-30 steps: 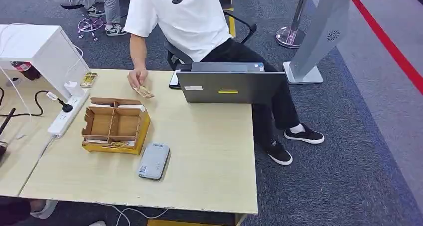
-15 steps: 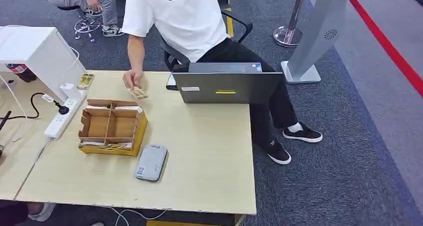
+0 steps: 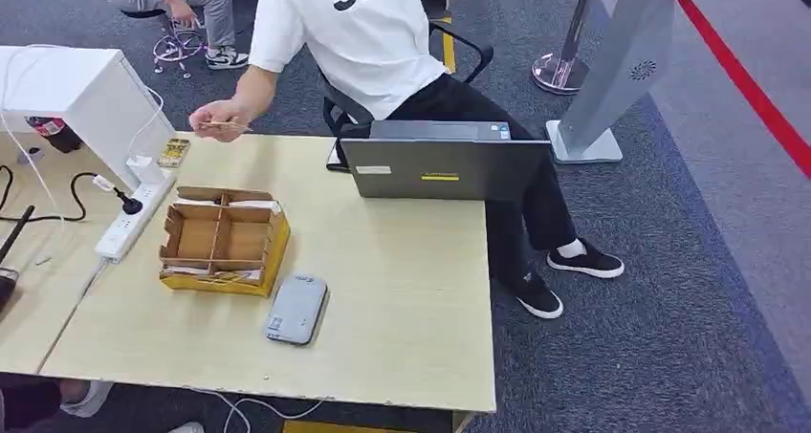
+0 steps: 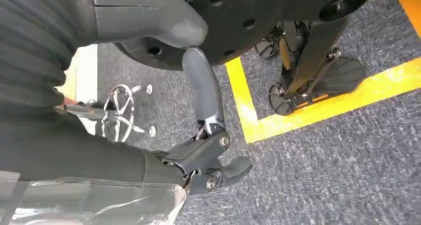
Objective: Pass the card to the sensor for recognition and then transmit it.
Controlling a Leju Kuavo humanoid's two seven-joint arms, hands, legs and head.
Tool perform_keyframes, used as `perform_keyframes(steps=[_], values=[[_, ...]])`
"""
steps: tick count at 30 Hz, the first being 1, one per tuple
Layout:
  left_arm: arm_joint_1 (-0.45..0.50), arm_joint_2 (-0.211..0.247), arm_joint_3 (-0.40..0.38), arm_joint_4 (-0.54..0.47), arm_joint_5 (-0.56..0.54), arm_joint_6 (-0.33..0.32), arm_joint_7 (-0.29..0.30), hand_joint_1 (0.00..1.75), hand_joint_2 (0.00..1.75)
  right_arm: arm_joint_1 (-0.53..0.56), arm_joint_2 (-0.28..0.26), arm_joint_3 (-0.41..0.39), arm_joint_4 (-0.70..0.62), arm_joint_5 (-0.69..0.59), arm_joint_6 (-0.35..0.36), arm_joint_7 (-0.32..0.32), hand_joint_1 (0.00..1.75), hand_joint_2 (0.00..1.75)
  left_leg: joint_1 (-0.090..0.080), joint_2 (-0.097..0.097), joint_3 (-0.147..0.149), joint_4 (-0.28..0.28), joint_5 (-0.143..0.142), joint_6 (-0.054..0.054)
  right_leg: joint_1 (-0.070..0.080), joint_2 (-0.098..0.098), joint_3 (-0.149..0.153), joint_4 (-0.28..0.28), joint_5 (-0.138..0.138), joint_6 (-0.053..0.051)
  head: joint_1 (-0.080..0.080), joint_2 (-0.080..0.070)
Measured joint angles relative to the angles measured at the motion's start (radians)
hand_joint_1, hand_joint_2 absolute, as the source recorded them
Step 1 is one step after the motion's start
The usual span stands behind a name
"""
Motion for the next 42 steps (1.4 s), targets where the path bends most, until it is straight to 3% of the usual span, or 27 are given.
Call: perform_keyframes(steps=[3, 4, 7, 10, 12, 17, 24, 32, 33, 42], values=[[-0.006, -0.001, -0.003, -0.083, -0.181, -0.011, 0.0, 0.0, 1.75, -0.003, -0.005, 0.0, 0.011, 0.022, 0.002, -0.001, 0.0, 1.75, 0.0, 0.001, 0.0, 0.0, 0.0, 0.0, 0.0, 0.001, -0.001, 0.0, 0.0, 0.0, 0.0, 0.0], [-0.007, 0.001, -0.012, -0.11, -0.246, 0.015, 0.0, 0.0, 1.75, -0.007, -0.008, 0.0, 0.017, 0.029, 0.005, -0.001, 0.0, 1.75, 0.0, 0.001, 0.0, 0.0, 0.0, 0.0, 0.0, 0.001, -0.001, 0.0, 0.0, 0.0, 0.0, 0.0], [0.004, 0.053, -0.11, -0.136, -0.406, 0.186, 0.0, 0.0, 1.75, -0.016, -0.019, 0.0, 0.033, 0.046, 0.008, 0.002, 0.0, 1.75, 0.0, 0.001, 0.0, 0.0, 0.0, 0.0, 0.0, 0.001, -0.001, 0.0, 0.0, 0.0, 0.001, 0.0], [0.008, 0.088, -0.17, -0.143, -0.445, 0.236, 0.0, 0.0, 1.75, -0.021, -0.024, 0.0, 0.042, 0.049, 0.011, 0.002, 0.0, 1.75, 0.0, 0.001, 0.001, 0.0, 0.0, 0.0, 0.0, 0.001, -0.001, 0.0, 0.0, 0.0, 0.001, 0.0], [0.013, 0.129, -0.214, -0.133, -0.526, 0.297, 0.005, 0.0, 1.75, -0.023, -0.03, 0.0, 0.049, 0.058, 0.015, 0.006, 0.0, 1.75, 0.0, 0.001, 0.001, 0.0, 0.0, 0.0, 0.0, 0.001, -0.001, 0.0, 0.0, 0.0, 0.001, 0.0], [-0.029, 0.273, -0.322, -0.065, -0.819, 0.415, 0.151, 0.0, 1.75, -0.034, -0.048, 0.002, 0.066, 0.087, 0.024, 0.028, 0.0, 1.75, 0.0, 0.001, 0.001, 0.0, 0.001, -0.002, 0.0, 0.001, -0.001, 0.0, 0.0, 0.0, 0.0, 0.0], [-0.097, 0.46, -0.454, 0.059, -1.086, 0.43, 0.432, 0.0, 1.75, -0.04, -0.061, 0.006, 0.082, 0.109, 0.033, 0.047, 0.0, 1.75, 0.0, 0.001, 0.001, 0.0, 0.002, -0.003, 0.0, 0.001, -0.001, 0.001, 0.001, -0.001, 0.0, 0.0], [-0.128, 0.568, -0.498, 0.15, -1.192, 0.429, 0.519, 0.0, 1.75, -0.04, -0.072, 0.01, 0.088, 0.12, 0.031, 0.054, 0.0, 1.75, 0.0, 0.001, 0.0, 0.0, 0.002, -0.003, 0.0, 0.002, -0.002, 0.001, 0.0, -0.001, 0.0, 0.0], [-0.134, 0.577, -0.502, 0.158, -1.199, 0.434, 0.521, 1.75, 1.75, -0.04, -0.073, 0.01, 0.088, 0.12, 0.031, 0.055, 0.0, 1.75, 0.0, 0.001, 0.0, 0.0, 0.002, -0.003, 0.0, 0.002, -0.002, 0.001, 0.0, -0.001, 0.001, 0.0], [-0.162, 0.609, -0.526, 0.2, -1.2, 0.469, 0.52, 1.75, 1.75, -0.04, -0.079, 0.01, 0.095, 0.12, 0.03, 0.058, 0.0, 1.75, 0.0, 0.001, 0.0, 0.0, 0.002, -0.003, 0.0, 0.002, -0.002, 0.001, 0.0, -0.001, 0.001, 0.0]])
